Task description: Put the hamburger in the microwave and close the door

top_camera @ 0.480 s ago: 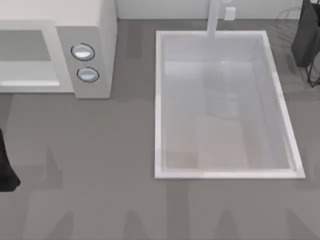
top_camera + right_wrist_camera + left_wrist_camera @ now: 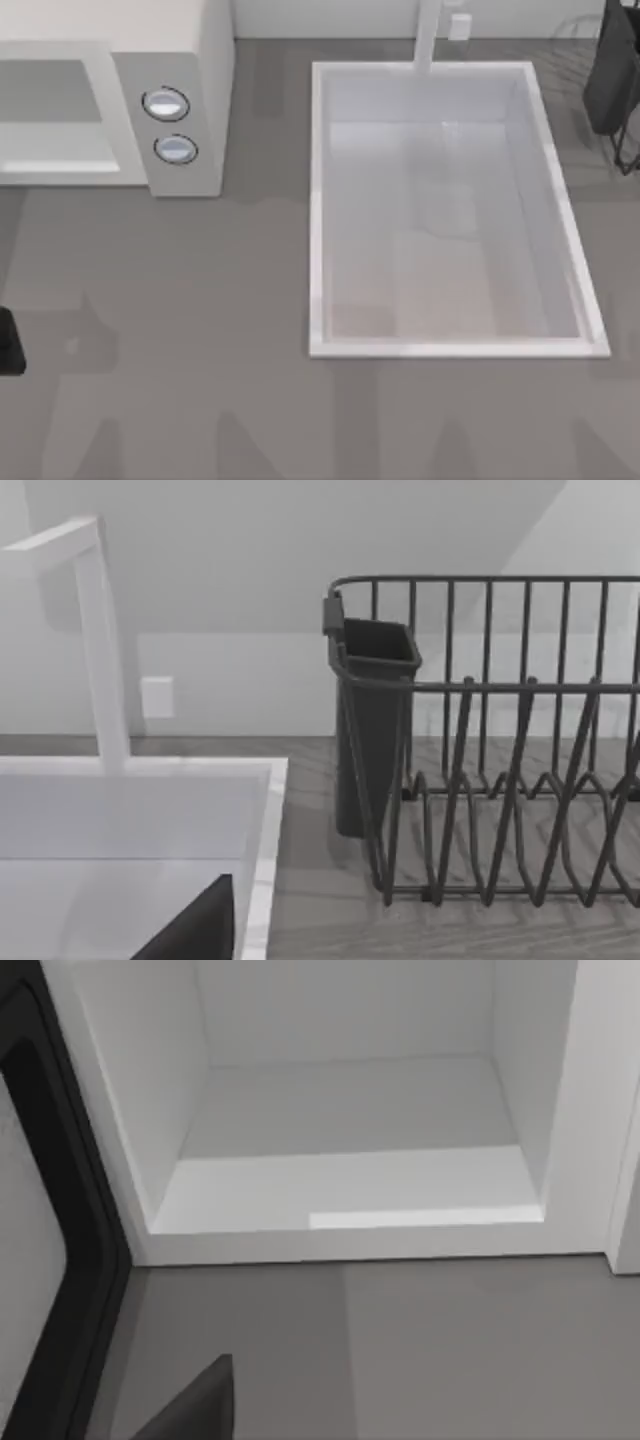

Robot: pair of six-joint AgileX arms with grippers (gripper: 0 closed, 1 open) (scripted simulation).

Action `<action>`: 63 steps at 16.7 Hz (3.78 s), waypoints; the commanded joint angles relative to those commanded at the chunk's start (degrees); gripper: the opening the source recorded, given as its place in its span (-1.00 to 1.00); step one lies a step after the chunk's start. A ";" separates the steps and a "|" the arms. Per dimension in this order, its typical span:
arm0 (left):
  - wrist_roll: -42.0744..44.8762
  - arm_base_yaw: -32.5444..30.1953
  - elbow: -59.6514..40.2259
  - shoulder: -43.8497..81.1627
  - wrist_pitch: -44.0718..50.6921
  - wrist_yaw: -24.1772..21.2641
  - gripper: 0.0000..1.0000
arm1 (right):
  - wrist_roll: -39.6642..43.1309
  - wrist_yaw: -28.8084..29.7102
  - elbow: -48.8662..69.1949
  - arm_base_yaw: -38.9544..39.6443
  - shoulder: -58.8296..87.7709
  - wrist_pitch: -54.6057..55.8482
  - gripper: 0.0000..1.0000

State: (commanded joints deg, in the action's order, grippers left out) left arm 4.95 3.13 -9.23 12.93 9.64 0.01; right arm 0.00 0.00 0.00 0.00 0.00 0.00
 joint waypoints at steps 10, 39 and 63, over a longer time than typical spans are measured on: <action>15.81 10.05 -29.67 51.48 30.87 -0.04 1.00 | 0.00 0.00 0.00 0.00 0.00 0.00 1.00; 23.36 14.94 -33.16 85.60 24.27 0.02 0.85 | 0.00 0.00 0.00 0.00 0.00 0.00 1.00; 23.62 15.11 -36.89 80.88 30.67 -0.93 -1.00 | 0.00 0.00 0.00 0.00 0.00 0.00 1.00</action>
State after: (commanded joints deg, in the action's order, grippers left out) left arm 28.57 18.24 -46.12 93.82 40.31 -0.92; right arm 0.00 0.00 0.00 0.00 0.00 0.00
